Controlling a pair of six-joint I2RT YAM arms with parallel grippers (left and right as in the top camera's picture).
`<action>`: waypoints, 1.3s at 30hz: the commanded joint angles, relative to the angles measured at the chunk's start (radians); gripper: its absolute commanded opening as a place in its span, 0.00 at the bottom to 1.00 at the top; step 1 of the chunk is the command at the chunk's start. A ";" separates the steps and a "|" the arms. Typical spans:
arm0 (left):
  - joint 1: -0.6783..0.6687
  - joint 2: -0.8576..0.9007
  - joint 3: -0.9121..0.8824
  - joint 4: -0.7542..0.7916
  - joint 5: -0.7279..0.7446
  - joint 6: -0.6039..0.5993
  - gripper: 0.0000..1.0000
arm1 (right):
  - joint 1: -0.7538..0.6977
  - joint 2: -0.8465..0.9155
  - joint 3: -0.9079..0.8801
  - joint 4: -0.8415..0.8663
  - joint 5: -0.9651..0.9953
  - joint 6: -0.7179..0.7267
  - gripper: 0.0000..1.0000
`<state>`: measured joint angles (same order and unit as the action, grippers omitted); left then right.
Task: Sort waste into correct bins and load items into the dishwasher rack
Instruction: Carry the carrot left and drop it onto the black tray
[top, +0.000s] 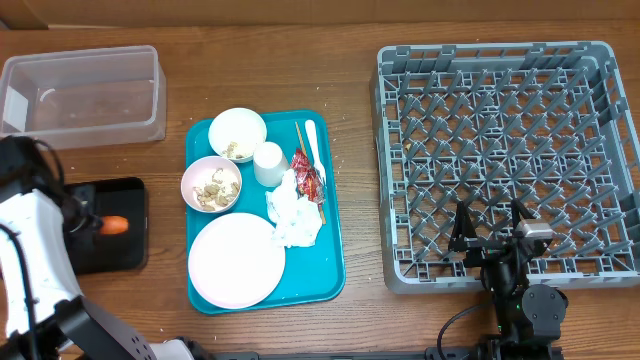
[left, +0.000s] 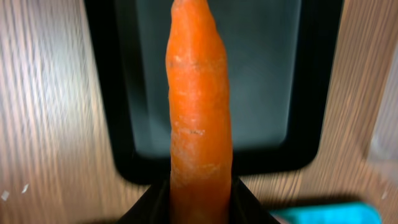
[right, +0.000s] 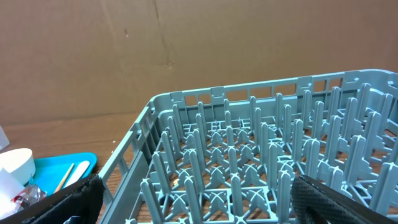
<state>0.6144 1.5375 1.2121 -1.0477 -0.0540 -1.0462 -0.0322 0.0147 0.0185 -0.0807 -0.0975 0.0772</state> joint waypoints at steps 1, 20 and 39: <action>0.039 0.028 0.014 0.032 0.021 0.064 0.13 | -0.002 -0.011 -0.011 0.004 0.006 -0.006 1.00; 0.047 0.161 0.014 0.099 -0.095 0.109 0.44 | -0.002 -0.011 -0.011 0.004 0.006 -0.006 1.00; 0.046 0.097 0.029 0.069 0.460 0.319 0.41 | -0.002 -0.011 -0.011 0.004 0.006 -0.006 1.00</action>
<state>0.6590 1.6890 1.2129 -0.9760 0.1791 -0.8272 -0.0322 0.0147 0.0185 -0.0803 -0.0971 0.0772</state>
